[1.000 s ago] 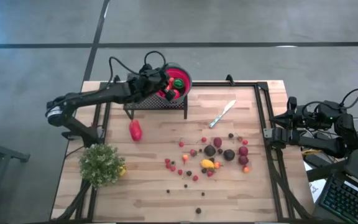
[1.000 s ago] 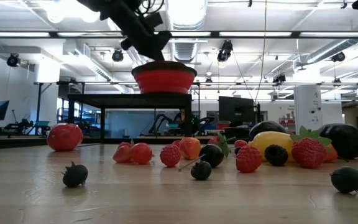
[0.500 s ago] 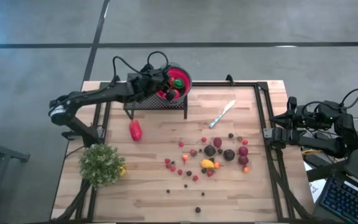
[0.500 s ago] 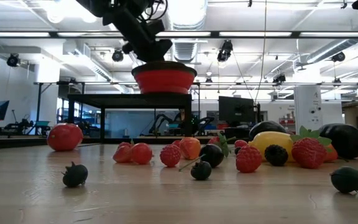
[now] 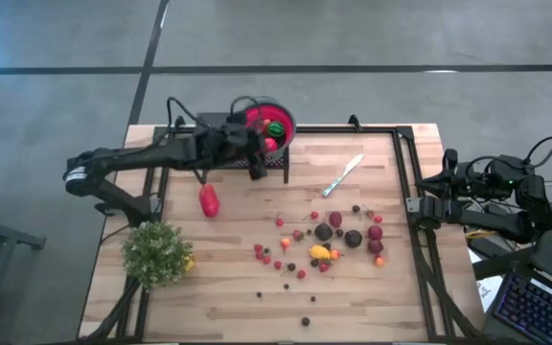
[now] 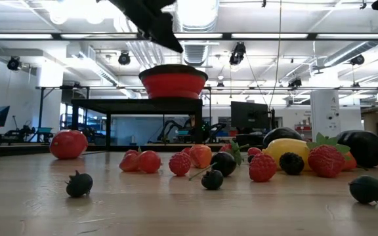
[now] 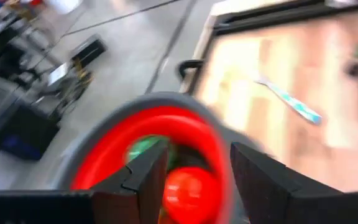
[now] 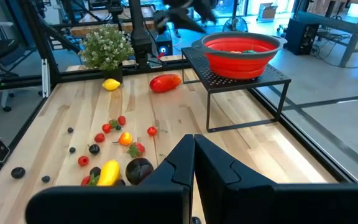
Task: Pick & Place Fruit
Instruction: Put the blueberry into the red gray strainer bowl on the shelf
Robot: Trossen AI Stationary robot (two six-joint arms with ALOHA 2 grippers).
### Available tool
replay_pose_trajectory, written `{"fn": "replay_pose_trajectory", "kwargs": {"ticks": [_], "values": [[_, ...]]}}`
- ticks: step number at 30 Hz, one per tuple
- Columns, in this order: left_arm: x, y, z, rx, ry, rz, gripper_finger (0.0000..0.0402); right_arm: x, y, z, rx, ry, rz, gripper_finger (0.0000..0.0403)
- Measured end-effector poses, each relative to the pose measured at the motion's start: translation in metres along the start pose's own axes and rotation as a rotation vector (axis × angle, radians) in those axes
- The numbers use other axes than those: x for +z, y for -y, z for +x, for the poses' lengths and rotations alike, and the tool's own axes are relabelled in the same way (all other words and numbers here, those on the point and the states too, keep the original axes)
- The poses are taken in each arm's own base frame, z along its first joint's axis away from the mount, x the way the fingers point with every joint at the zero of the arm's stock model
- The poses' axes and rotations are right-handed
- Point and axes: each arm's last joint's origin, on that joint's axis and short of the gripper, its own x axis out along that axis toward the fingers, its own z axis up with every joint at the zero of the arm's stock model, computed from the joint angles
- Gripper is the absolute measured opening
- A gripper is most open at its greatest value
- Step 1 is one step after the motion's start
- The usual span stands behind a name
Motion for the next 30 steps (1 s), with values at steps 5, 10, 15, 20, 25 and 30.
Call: {"fn": "replay_pose_trajectory", "kwargs": {"ticks": [5, 10, 15, 20, 25, 30], "values": [[0.009, 0.032, -0.02, -0.106, 0.035, 0.067, 0.0182, 0.0, 0.0, 0.0, 0.0, 0.0, 0.0, 0.0008], [0.014, 0.065, -0.038, -0.212, 0.067, 0.131, 0.0181, 0.0, 0.0, 0.0, 0.0, 0.0, -0.001, 0.0008], [0.015, 0.09, -0.054, -0.298, 0.07, 0.112, 0.018, 0.0, 0.0, 0.0, 0.0, 0.0, 0.0, 0.0008], [0.01, 0.112, -0.067, -0.4, 0.072, 0.113, 0.0179, 0.0, 0.0, 0.0, 0.0, 0.001, 0.001, 0.0008], [-0.005, 0.136, -0.073, -0.497, 0.05, 0.177, 0.0179, 0.0, 0.0, 0.0, 0.0, 0.0, 0.001, 0.0008], [-0.023, 0.154, -0.076, -0.544, 0.023, 0.221, 0.0179, 0.0, 0.0, 0.0, 0.0, 0.0, 0.001, 0.0008]]}}
